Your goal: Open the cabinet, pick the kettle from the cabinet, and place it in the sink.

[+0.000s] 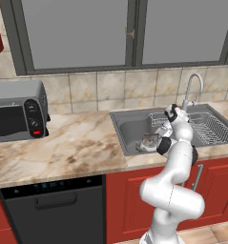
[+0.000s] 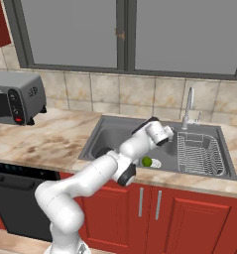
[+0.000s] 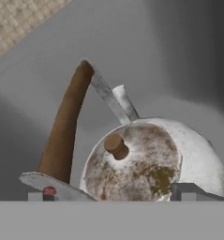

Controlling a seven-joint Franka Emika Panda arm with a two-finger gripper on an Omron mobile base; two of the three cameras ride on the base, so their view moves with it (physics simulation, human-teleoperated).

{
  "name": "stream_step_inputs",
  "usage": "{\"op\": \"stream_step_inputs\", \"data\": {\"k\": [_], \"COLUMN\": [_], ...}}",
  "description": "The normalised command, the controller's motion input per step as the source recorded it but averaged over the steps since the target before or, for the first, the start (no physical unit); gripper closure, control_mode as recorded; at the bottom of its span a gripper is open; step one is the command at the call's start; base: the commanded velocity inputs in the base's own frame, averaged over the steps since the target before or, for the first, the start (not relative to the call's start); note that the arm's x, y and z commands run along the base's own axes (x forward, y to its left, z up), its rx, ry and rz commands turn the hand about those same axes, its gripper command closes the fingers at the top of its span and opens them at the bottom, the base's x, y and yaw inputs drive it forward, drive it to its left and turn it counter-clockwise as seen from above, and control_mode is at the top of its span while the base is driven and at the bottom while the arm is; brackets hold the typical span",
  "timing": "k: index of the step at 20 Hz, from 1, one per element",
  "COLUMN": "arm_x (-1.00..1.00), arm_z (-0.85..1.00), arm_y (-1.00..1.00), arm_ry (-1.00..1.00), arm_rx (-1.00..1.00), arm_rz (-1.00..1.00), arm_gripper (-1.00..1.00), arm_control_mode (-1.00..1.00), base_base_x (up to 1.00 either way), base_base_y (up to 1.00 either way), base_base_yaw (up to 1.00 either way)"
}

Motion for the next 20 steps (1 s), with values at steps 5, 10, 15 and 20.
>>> {"op": "stream_step_inputs", "data": {"k": [5,10,15,20], "arm_x": [0.14,0.13,0.05,0.00], "arm_z": [0.00,0.03,0.18,0.28], "arm_y": [-0.31,-0.31,-0.28,-0.09], "arm_ry": [0.15,0.13,0.16,0.11], "arm_rx": [0.00,0.00,-0.02,-0.12], "arm_rz": [0.00,0.00,-0.01,-0.04], "arm_gripper": [-1.00,-1.00,-1.00,-1.00], "arm_control_mode": [-1.00,-1.00,-1.00,-1.00], "base_base_x": [0.00,0.00,0.00,0.00], "base_base_y": [0.00,0.00,0.00,0.00], "base_base_yaw": [0.00,0.00,0.00,0.00]}}
